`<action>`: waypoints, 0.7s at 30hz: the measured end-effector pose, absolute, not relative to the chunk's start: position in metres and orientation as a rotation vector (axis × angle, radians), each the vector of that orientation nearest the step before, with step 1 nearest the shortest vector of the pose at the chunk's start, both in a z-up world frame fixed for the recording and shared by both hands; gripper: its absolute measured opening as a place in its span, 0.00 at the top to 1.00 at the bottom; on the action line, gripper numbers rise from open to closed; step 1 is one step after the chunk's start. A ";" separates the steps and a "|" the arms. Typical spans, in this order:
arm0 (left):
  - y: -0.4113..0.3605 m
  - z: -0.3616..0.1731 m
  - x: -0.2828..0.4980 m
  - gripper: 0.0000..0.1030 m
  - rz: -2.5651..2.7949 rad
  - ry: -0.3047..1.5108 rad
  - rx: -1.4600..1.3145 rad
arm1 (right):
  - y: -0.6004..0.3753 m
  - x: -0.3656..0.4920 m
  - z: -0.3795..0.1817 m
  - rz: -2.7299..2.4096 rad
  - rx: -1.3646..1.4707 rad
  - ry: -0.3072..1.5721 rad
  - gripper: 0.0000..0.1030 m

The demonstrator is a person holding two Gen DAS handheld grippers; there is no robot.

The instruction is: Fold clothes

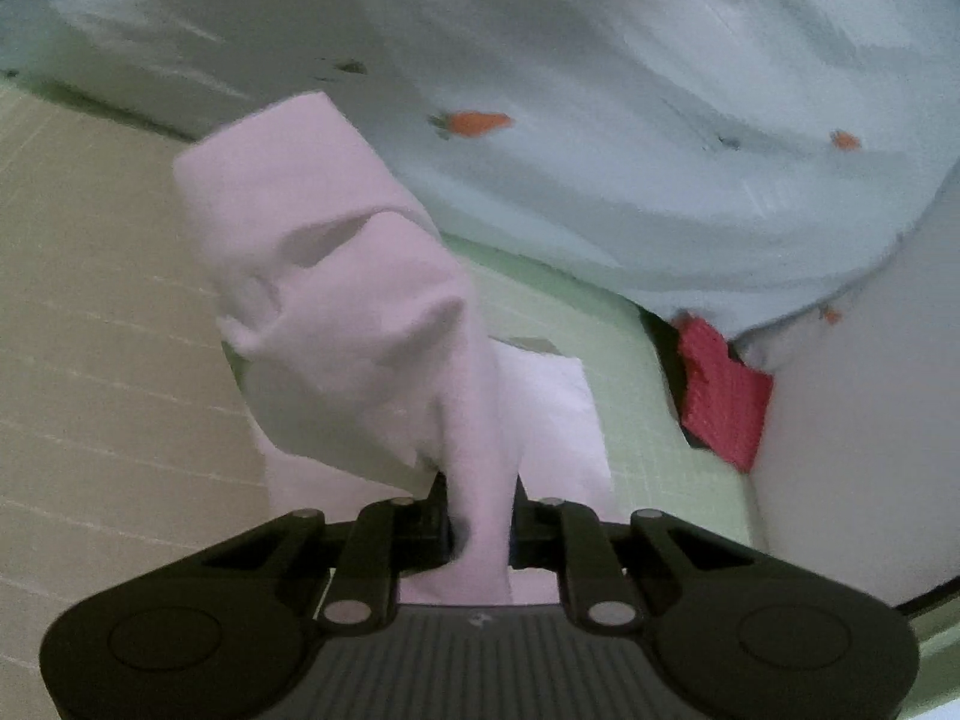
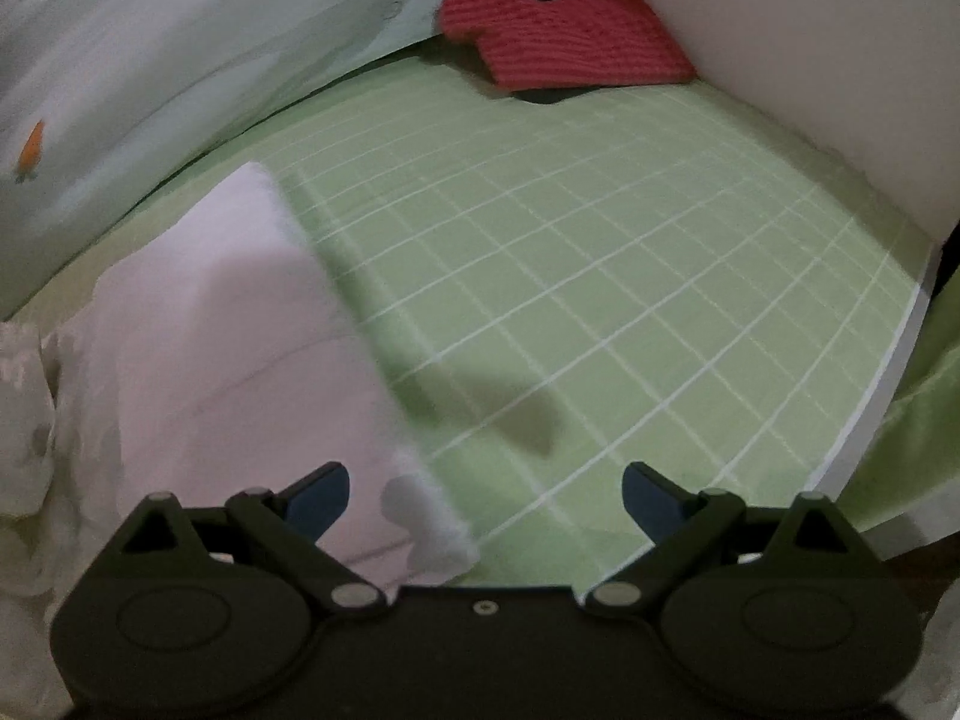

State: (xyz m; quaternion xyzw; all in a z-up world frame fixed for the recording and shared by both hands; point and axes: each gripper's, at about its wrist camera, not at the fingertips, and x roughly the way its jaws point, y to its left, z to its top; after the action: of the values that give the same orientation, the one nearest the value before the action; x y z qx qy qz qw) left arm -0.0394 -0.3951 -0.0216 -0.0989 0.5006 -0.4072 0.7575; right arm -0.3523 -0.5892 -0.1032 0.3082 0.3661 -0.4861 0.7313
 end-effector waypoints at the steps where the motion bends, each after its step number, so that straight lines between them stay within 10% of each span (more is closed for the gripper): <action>1: -0.405 -0.021 -0.045 0.84 -0.890 1.089 -0.202 | -0.595 -0.355 -0.104 -1.068 0.683 0.803 0.04; 15: -0.489 -0.036 -0.077 0.82 -0.841 1.120 -0.135 | -0.640 -0.321 -0.096 -0.893 0.639 0.775 0.04; 19: -0.509 -0.072 -0.078 0.51 -0.856 1.218 -0.211 | -0.643 -0.322 -0.100 -0.895 0.658 0.792 0.04; 21: -0.516 -0.084 -0.077 0.51 -0.832 1.290 -0.208 | -0.644 -0.324 -0.100 -0.901 0.662 0.791 0.04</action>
State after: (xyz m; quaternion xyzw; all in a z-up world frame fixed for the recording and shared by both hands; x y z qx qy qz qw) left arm -0.0768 -0.5155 -0.0836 -0.0939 0.5825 -0.3757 0.7146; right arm -0.3243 -0.6435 -0.0998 0.3057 0.3654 -0.4163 0.7744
